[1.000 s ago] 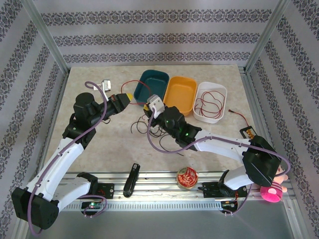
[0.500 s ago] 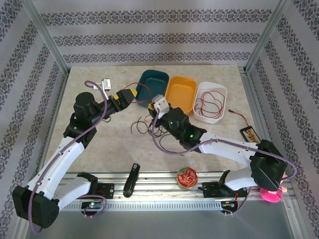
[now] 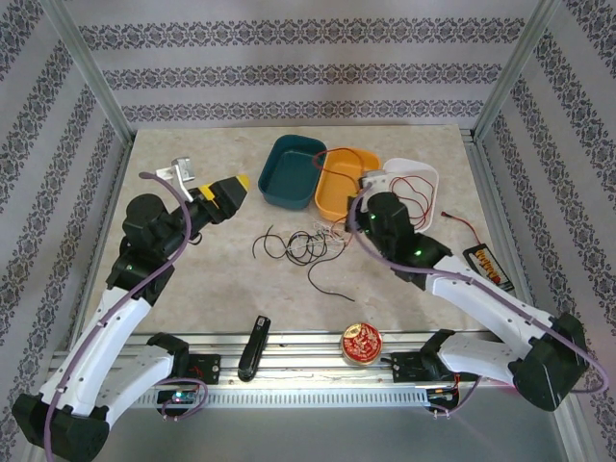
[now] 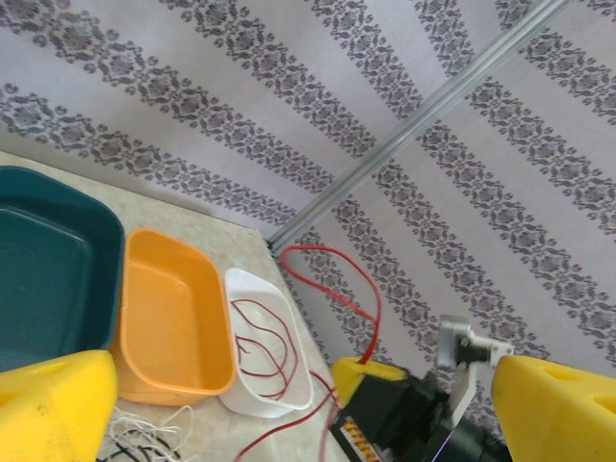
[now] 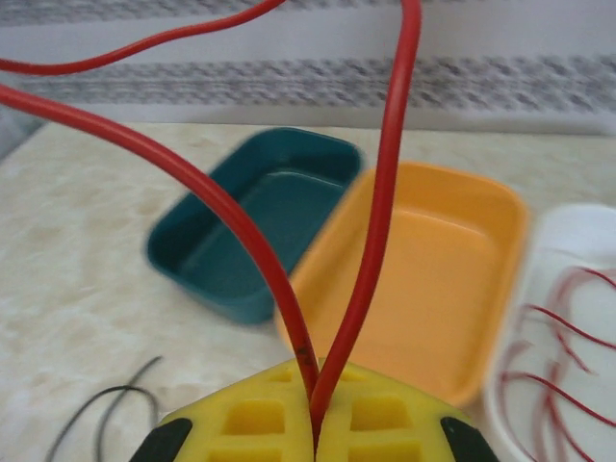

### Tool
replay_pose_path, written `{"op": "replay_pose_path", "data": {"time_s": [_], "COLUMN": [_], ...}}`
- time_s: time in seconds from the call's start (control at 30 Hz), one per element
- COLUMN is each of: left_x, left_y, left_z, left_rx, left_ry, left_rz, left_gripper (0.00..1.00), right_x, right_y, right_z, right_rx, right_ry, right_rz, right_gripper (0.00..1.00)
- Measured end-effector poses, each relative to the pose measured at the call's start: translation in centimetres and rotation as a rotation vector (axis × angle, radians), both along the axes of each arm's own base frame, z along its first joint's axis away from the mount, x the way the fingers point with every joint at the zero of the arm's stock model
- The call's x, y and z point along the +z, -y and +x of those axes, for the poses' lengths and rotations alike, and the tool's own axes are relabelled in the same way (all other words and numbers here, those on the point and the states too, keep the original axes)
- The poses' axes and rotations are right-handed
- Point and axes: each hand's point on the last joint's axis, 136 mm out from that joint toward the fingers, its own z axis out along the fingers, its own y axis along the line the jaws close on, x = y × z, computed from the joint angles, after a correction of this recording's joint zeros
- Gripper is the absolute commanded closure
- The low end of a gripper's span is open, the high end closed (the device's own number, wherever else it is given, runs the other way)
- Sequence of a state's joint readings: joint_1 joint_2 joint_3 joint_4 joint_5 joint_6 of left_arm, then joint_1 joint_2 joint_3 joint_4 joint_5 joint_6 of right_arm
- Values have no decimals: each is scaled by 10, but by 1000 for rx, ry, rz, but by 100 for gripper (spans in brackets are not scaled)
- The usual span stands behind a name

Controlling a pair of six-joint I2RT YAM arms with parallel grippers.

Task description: Untangle the cables

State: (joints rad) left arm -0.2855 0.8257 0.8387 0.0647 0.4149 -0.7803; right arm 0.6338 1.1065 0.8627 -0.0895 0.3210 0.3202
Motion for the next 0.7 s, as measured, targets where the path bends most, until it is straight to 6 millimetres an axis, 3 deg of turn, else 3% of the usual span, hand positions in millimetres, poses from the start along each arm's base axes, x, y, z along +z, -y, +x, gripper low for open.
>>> {"op": "replay_pose_path", "data": {"time_s": [0.2, 0.3, 0.5, 0.7], "left_x": [-34, -43, -53, -54], "left_y": [-5, -6, -9, -12], "left_z": [4, 5, 4, 2], "left_rx": [33, 43, 58, 70], "left_ry": [-69, -88, -100, -96], "left_rz": [47, 63, 78, 78], "left_gripper": [1, 1, 1, 1], "right_x": [-10, -16, -24, -43], "right_y": [82, 110, 148, 159], "right_z": [16, 18, 37, 58], "right_rx": [-218, -285, -367, -380], "right_ry": [-121, -169, -233, -295], "right_rz": [14, 20, 47, 23], "right_gripper": [100, 100, 100, 100]}}
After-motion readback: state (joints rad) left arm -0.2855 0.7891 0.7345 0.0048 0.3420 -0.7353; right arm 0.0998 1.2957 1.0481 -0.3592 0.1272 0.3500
